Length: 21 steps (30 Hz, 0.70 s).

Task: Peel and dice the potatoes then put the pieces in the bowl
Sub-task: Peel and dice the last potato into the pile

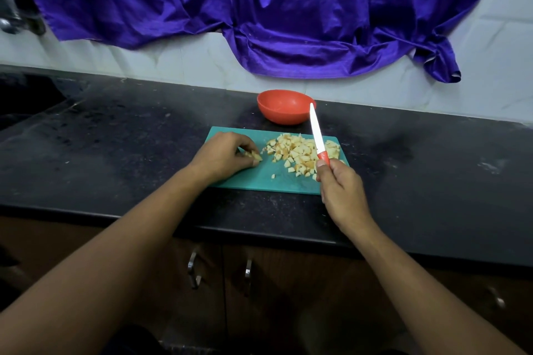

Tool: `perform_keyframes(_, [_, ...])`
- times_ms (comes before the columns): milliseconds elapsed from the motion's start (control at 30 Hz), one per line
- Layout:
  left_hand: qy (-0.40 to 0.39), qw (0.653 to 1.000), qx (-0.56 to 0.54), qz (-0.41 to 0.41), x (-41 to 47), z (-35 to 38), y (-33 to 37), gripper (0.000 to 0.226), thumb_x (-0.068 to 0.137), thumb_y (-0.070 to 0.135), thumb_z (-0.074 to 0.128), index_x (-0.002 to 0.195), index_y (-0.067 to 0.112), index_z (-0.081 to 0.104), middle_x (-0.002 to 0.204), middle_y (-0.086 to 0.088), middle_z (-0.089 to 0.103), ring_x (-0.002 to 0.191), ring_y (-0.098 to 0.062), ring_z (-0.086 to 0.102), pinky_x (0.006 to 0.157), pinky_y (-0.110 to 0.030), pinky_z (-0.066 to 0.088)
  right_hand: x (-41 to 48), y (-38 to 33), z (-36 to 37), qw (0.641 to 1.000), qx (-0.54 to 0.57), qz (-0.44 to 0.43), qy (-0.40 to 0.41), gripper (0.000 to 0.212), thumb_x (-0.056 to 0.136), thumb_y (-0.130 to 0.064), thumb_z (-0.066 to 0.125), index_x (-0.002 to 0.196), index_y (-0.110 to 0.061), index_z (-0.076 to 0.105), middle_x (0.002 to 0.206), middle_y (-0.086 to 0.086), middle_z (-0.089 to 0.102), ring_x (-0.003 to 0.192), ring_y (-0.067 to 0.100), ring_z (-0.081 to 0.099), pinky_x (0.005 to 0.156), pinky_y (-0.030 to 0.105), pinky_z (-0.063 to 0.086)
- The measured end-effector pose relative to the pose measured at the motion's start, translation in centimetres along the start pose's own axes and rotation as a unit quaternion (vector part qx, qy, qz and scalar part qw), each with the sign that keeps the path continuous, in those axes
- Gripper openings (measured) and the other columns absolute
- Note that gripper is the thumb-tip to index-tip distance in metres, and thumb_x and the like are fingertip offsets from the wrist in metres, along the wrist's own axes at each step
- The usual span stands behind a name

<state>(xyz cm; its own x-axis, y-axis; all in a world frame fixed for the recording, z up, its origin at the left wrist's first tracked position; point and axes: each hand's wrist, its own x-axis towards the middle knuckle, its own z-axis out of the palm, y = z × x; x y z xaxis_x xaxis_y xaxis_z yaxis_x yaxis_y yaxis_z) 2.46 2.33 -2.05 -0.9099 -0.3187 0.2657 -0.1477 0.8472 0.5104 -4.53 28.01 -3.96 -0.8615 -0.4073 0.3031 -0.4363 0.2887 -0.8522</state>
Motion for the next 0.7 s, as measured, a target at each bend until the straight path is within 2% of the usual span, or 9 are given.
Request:
perform_keyframes(100, [0.048,0.998,-0.030,0.019,-0.8,0.3,-0.1,0.013,0.084,0.034,0.082,0.097,0.032,0.079,0.091,0.016,0.074,0.079,-0.002,0.066,0.079,-0.035,0.057,0.0,0.1,0.1,1.000,-0.010,-0.002,-0.002,0.041,0.107,-0.044,0.048,0.081,-0.015,0.061,0.061,0.000,0.053,0.056,0.019,0.048,0.051,0.051,0.043])
perform_keyframes(200, [0.112,0.992,-0.057,0.032,-1.0,0.6,-0.3,0.005,0.086,0.026,0.081,0.091,0.028,0.081,0.090,0.012,0.071,0.076,-0.002,0.066,0.077,-0.036,0.056,0.0,0.1,0.1,1.000,-0.004,-0.001,-0.002,0.042,0.107,-0.043,0.049,0.082,-0.012,0.061,0.060,-0.001,0.051,0.055,0.019,0.046,0.051,0.048,0.042])
perform_keyframes(367, [0.087,0.993,-0.069,0.027,-1.4,0.5,-0.2,0.011,0.087,0.017,0.080,0.093,0.026,0.081,0.090,0.014,0.074,0.083,-0.004,0.066,0.082,-0.035,0.058,0.0,0.1,0.0,1.000,-0.015,-0.009,-0.001,0.042,0.106,-0.045,0.048,0.080,-0.015,0.061,0.061,0.001,0.053,0.056,0.020,0.048,0.053,0.054,0.045])
perform_keyframes(500, [0.141,0.986,-0.085,-0.002,-1.7,0.3,-0.7,0.012,0.087,0.019,0.079,0.095,0.029,0.080,0.085,0.020,0.072,0.074,-0.004,0.063,0.074,-0.031,0.055,0.0,0.0,0.1,1.000,-0.019,-0.009,0.001,0.042,0.106,-0.045,0.048,0.078,-0.016,0.060,0.060,0.000,0.053,0.056,0.020,0.048,0.053,0.054,0.045])
perform_keyframes(600, [0.106,0.994,-0.030,-0.009,-1.9,0.0,-1.1,0.021,0.085,0.038,0.080,0.106,0.032,0.077,0.092,0.016,0.067,0.076,-0.004,0.059,0.072,-0.031,0.049,0.0,-0.1,0.1,1.000,-0.021,-0.004,-0.001,0.041,0.106,-0.044,0.049,0.078,-0.017,0.060,0.061,0.001,0.054,0.057,0.020,0.049,0.054,0.053,0.046])
perform_keyframes(700, [0.041,0.999,0.014,-0.011,-2.1,-0.3,-0.6,0.029,0.082,0.046,0.082,0.108,0.033,0.076,0.100,0.015,0.069,0.084,-0.005,0.060,0.078,-0.032,0.053,0.0,-0.1,0.1,1.000,-0.020,0.001,-0.004,0.040,0.106,-0.043,0.049,0.078,-0.017,0.060,0.062,0.001,0.054,0.058,0.020,0.049,0.055,0.053,0.047])
